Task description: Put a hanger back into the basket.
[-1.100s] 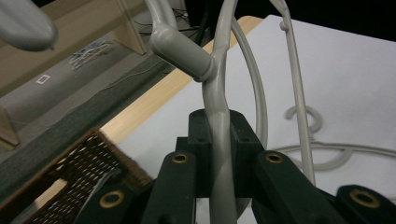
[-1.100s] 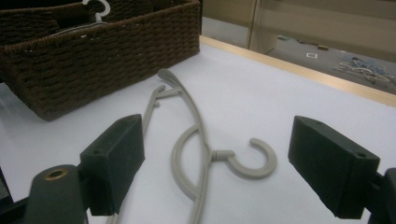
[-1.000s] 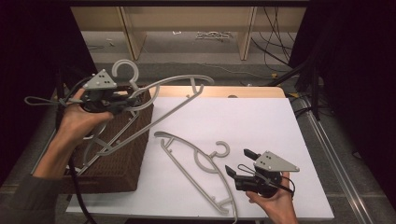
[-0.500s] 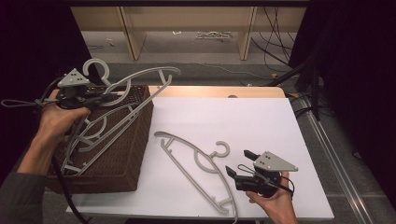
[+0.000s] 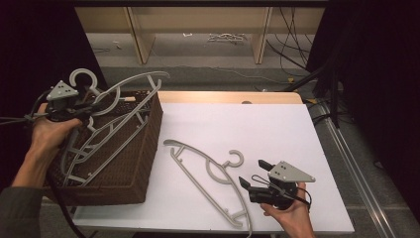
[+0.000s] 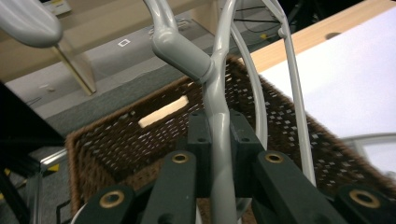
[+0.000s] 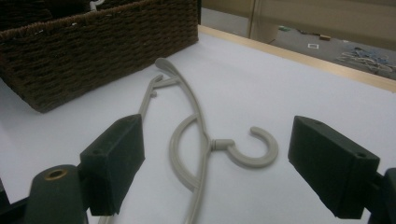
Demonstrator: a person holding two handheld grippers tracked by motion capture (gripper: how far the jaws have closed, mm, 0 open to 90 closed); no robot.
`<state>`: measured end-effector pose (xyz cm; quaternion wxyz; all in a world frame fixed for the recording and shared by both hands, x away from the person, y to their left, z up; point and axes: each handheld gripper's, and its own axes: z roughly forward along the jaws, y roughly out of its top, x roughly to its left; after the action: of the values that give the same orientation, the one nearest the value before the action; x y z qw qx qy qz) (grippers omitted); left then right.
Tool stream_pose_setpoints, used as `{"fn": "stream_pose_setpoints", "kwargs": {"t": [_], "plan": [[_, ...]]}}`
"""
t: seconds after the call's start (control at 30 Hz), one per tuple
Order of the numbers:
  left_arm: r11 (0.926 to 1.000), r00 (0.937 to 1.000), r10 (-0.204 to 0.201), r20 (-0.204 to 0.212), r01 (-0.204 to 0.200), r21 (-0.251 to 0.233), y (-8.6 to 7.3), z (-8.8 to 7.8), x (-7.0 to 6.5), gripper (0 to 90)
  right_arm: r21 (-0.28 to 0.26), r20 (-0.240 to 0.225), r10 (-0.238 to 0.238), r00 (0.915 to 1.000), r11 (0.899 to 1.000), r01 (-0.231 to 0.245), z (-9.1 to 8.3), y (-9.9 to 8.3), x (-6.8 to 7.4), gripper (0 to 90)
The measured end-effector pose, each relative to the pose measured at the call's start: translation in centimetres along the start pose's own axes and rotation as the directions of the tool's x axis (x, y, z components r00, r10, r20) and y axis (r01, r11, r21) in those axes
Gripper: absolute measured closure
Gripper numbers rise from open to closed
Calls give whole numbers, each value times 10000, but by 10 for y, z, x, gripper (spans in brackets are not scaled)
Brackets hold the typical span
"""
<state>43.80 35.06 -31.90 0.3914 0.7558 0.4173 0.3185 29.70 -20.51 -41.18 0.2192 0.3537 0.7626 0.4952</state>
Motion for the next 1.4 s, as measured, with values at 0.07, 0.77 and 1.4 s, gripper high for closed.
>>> {"fn": "stream_pose_setpoints", "kwargs": {"t": [0.07, 0.77, 1.4], "plan": [[10000, 10000, -56, -76, 57, 57, -6, 1, 4, 819, -41, 61, -112, 9999, 9999, 112, 0, 0, -1, 195], [9983, 9989, -205, -429, 228, 529, -55, 4, 28, 819, -10, 47, -127, 9999, 9999, 127, 2, -2, -2, 199], [9797, 9990, 393, -218, -342, 1973, -74, 22, 26, 818, 291, -50, -7, 10000, 9996, 9, 4, -4, -2, 199]]}}
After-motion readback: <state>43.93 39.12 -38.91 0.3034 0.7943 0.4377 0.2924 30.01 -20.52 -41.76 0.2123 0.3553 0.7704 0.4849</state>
